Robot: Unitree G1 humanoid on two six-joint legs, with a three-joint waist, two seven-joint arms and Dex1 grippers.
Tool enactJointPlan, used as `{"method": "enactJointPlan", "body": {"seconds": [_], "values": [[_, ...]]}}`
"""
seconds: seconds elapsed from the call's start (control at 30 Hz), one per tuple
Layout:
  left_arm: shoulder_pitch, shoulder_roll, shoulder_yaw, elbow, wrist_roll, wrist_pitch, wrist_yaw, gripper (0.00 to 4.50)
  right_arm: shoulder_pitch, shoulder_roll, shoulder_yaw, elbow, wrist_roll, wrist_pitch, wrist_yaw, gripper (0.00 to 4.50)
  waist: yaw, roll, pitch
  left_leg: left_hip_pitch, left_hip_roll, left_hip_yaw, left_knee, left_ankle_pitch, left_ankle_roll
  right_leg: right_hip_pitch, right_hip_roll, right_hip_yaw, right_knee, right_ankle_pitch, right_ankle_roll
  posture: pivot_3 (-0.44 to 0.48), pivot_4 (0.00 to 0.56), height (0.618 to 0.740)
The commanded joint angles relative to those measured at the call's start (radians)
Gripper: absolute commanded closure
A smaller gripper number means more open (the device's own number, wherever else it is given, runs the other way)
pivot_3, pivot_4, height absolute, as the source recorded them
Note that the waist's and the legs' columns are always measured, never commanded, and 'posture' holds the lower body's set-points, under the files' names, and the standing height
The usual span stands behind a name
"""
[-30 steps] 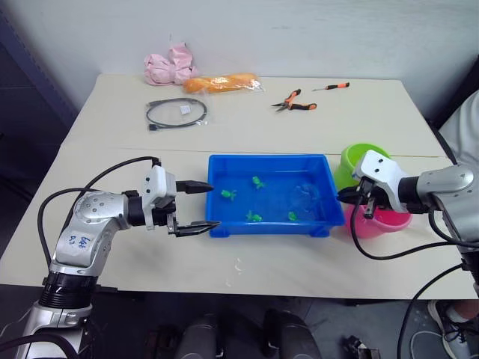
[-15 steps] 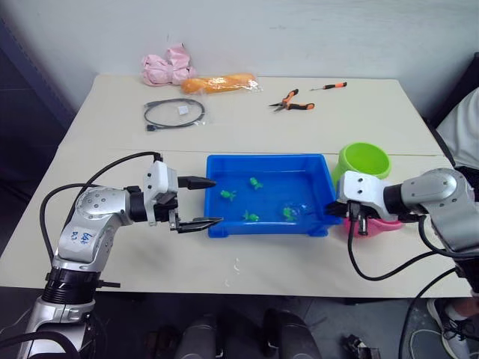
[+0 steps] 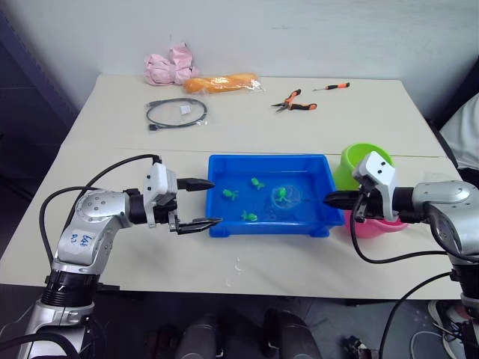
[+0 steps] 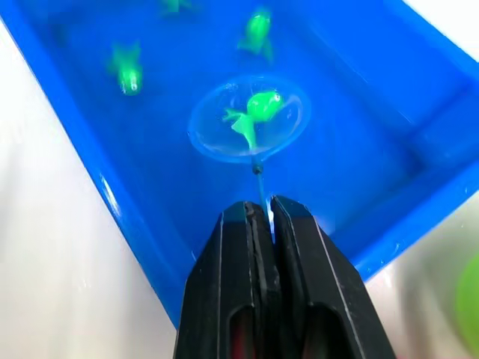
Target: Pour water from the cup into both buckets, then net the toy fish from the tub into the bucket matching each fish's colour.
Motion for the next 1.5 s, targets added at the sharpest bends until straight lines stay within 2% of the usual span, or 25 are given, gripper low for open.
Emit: {"method": "enactJointPlan", "body": {"seconds": [0.03,0.27,0.5,0.63,0.77,0.9,1.23,1.5], "values": [[-0.029,-0.034,0.043,-0.027,-0.063,0.028,0.04,0.03,0.101,0.008,-0.176,-0.132,0.103,-0.026,-0.016,4.5,0.0,0.0,0.0,0.0,0.0,0.0,0.0,0.0,0.0,0.0,0.0,0.0,0.0,0.0,0.0,0.0,0.15,0.74],[-0.133,-0.076,0.039,-0.014,-0.088,0.056,0.079,0.03,0.28,0.063,-0.334,-0.26,0.159,-0.021,-0.129,4.5,0.023,0.0,0.0,0.0,0.0,0.0,0.0,0.0,0.0,0.001,0.0,0.0,0.0,0.0,0.0,0.0,0.15,0.74],[-0.191,-0.127,0.048,0.03,-0.094,0.051,0.109,0.03,0.375,0.109,-0.498,-0.353,0.246,0.004,-0.234,4.5,0.021,0.0,0.0,0.0,-0.001,0.0,0.0,0.0,0.0,0.001,0.002,0.0,0.0,0.0,0.0,0.0,0.15,0.74],[-0.199,-0.135,0.045,0.051,-0.095,0.047,0.105,0.03,0.408,0.068,-0.605,-0.29,0.227,-0.062,-0.239,4.5,0.021,0.0,0.0,0.001,-0.001,0.0,0.0,0.0,0.0,0.001,0.002,0.0,0.0,0.0,0.0,0.0,0.15,0.74],[-0.214,-0.157,0.041,0.06,-0.093,0.038,0.121,0.03,0.39,0.031,-0.647,-0.162,0.184,-0.114,-0.282,4.5,0.023,0.0,0.0,0.001,-0.002,0.001,0.0,0.001,0.001,0.001,0.003,0.0,0.0,0.0,0.0,0.0,0.15,0.74],[-0.219,-0.183,0.042,0.063,-0.074,0.016,0.157,0.03,0.342,0.025,-0.622,-0.027,0.111,-0.19,-0.368,4.5,0.021,0.0,0.0,0.001,-0.002,0.001,0.0,0.001,0.002,0.001,0.002,0.001,0.0,0.0,0.001,0.0,0.15,0.74],[-0.2,-0.2,0.044,0.023,-0.082,0.012,0.206,0.03,0.335,0.073,-0.449,0.159,-0.168,-0.582,-0.549,4.5,0.018,0.0,0.0,0.001,-0.002,0.002,-0.001,0.001,0.001,0.001,0.004,0.001,0.001,0.0,0.001,0.0,0.15,0.74],[-0.185,-0.2,0.034,0.01,-0.086,0.019,0.21,0.03,0.342,-0.04,-0.323,0.26,-0.483,-0.907,-0.708,4.5,0.019,0.0,0.0,0.001,-0.002,0.002,-0.001,0.002,0.001,0.001,0.004,0.002,0.001,0.0,0.001,0.0,0.15,0.74]]}}
